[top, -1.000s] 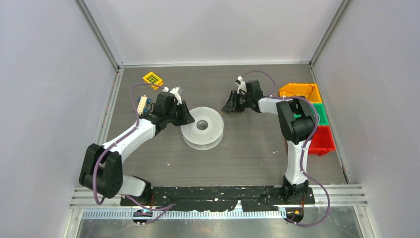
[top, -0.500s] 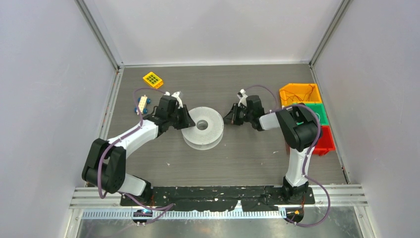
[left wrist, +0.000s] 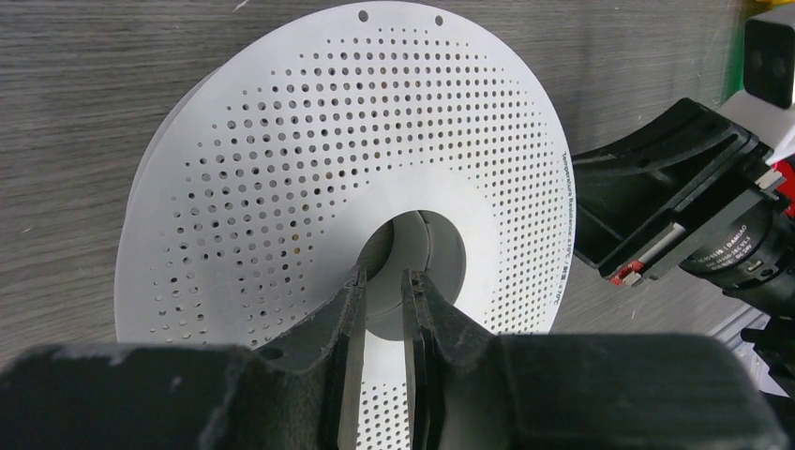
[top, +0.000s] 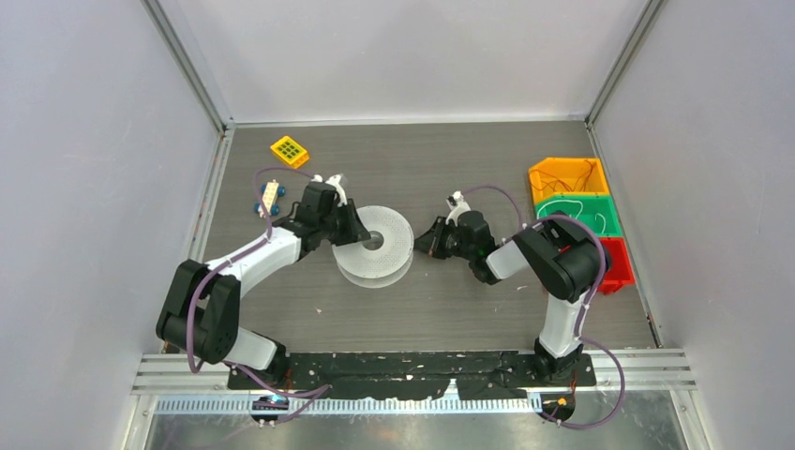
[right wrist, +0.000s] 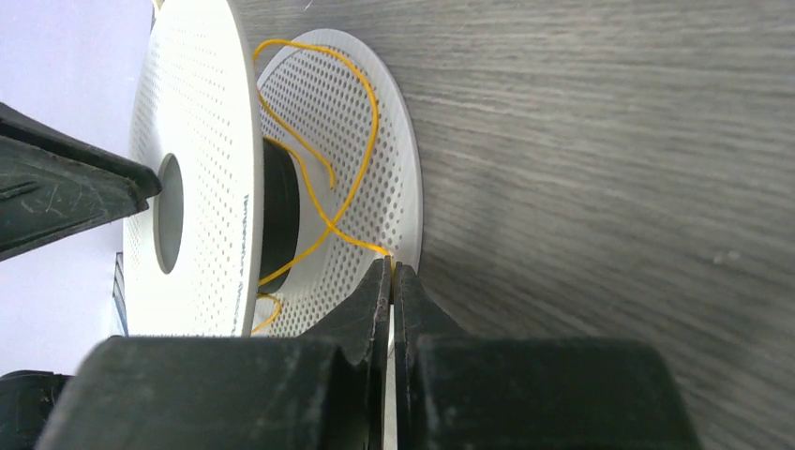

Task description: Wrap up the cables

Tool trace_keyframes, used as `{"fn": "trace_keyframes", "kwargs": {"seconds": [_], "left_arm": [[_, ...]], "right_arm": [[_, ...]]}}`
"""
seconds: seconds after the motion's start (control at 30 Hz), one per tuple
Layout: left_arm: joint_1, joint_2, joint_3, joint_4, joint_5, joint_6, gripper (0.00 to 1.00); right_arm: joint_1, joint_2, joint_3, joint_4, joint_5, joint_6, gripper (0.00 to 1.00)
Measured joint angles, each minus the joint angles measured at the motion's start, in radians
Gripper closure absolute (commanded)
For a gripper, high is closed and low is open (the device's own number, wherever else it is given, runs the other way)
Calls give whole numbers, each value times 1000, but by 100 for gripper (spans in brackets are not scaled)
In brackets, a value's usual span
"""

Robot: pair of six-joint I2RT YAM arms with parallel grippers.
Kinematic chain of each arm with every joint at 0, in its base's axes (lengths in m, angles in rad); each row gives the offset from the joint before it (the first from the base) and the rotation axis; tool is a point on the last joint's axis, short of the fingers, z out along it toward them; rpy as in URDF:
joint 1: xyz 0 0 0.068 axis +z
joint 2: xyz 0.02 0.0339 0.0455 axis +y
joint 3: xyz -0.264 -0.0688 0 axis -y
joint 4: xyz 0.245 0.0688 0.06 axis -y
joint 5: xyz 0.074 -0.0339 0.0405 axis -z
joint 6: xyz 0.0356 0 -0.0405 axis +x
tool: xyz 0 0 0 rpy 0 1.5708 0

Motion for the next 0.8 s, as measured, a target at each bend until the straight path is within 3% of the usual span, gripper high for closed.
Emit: {"fn": "trace_keyframes", "kwargs": {"seconds": [0.33, 0.47, 0.63, 0.8], "left_arm": [[-8, 2, -7, 6, 0, -4, 78], [-10, 2, -13, 9, 0, -15, 78], [-10, 3, -20, 10, 0, -26, 78], [-16, 2, -26, 17, 0, -29, 78]], "right_arm": [[29, -140, -25, -35, 95, -31, 94], [96, -142, -36, -29, 140, 5, 95], [191, -100, -84, 46, 199, 92, 95], [207, -49, -150, 180, 251, 194, 94]]}}
